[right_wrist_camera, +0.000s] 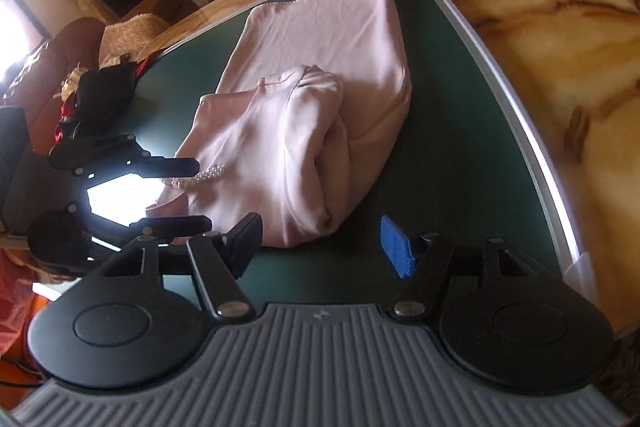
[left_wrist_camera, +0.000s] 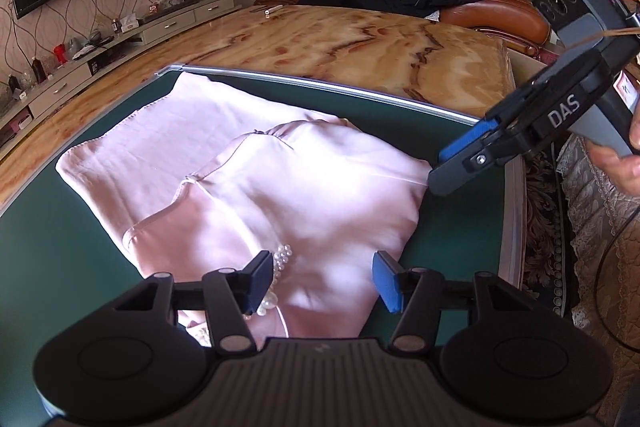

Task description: Fold clothes

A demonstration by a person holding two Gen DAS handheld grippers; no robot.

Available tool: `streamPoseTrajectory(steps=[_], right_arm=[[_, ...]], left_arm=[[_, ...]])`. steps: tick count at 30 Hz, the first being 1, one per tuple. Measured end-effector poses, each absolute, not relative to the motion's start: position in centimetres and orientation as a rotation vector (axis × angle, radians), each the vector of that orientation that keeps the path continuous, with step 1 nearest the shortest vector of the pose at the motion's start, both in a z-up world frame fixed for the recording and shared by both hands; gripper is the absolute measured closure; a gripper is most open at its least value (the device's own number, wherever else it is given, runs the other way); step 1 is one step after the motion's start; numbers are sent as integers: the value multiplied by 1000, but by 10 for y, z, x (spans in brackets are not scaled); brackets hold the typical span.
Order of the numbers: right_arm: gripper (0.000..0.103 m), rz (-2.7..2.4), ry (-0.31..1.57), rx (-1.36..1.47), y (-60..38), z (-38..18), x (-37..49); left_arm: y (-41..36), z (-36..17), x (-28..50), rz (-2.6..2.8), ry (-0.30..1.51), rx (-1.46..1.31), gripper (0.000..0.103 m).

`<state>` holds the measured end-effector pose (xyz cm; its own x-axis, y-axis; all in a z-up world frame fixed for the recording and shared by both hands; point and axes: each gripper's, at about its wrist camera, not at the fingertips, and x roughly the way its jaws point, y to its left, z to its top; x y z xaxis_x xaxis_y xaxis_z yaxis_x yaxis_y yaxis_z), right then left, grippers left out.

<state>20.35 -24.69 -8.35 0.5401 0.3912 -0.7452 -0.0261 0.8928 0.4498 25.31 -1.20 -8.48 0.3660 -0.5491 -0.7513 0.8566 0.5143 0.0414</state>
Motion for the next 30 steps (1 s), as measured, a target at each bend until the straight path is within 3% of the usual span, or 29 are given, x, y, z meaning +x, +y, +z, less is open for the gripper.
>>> streamPoseTrajectory(steps=[3,7,9,10,23,26,30], right_arm=[[29,216,983,534,-243,-98,209],[33,190,966,685,-246,-106,213],[77,192,983,778,-253,-111,217],[81,193,991,825,-257,-113,219],[86,246,1001,1357,-286,-131,238],[86,251,996,1368,-289,-133,237],[85,253,1014,1321,-290,-135,237]], left_arm=[[-10,-83,247,-943,747,466,32],[-14,-86,242,-932,735,512,31],[-18,-87,240,-929,726,542,31],[-20,-89,239,-926,720,560,31],[-38,-107,233,-858,669,705,31],[-35,-107,235,-858,669,703,45],[-32,-104,242,-864,680,694,76]])
